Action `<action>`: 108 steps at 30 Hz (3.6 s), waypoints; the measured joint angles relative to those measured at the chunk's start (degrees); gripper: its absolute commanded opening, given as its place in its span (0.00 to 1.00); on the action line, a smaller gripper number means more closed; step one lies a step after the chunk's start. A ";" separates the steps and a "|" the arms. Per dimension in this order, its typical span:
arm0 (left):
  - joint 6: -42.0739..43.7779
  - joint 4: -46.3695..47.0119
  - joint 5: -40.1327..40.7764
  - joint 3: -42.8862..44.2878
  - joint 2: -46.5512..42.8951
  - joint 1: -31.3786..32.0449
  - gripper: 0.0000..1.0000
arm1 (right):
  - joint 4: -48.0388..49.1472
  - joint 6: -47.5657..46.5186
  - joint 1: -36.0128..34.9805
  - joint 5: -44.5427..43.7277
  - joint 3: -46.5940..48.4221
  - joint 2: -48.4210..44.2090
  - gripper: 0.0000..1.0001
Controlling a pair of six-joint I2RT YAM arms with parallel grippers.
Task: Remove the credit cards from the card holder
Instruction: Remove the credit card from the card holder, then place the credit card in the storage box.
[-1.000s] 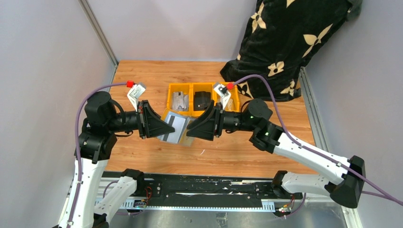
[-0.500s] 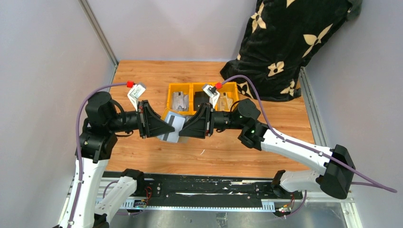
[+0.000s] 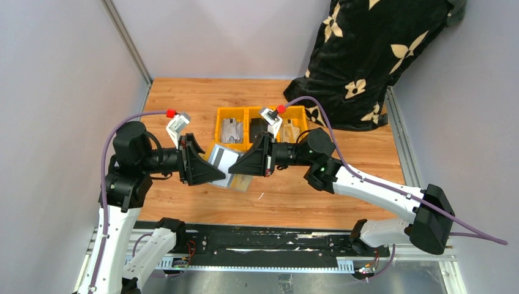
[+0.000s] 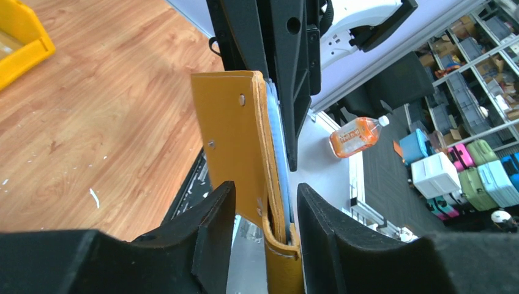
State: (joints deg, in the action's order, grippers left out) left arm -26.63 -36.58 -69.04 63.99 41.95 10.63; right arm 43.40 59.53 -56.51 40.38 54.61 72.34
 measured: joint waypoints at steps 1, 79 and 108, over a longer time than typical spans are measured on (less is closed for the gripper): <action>0.00 0.00 -0.52 -0.24 0.04 0.00 0.46 | -0.02 0.07 0.00 0.00 -0.02 0.00 0.00; 13.09 -12.83 2.78 11.04 2.34 0.00 0.00 | -32.63 -15.61 18.64 0.37 2.54 -3.74 0.00; 26.77 -12.92 -2.93 11.28 -8.83 0.00 0.00 | -60.02 -29.64 17.46 -17.88 64.04 62.36 0.18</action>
State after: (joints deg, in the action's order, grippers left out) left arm 0.14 -49.50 -71.96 75.26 33.12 10.63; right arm -16.62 29.89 -39.05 22.50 118.65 134.69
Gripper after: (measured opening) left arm 0.130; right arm 0.051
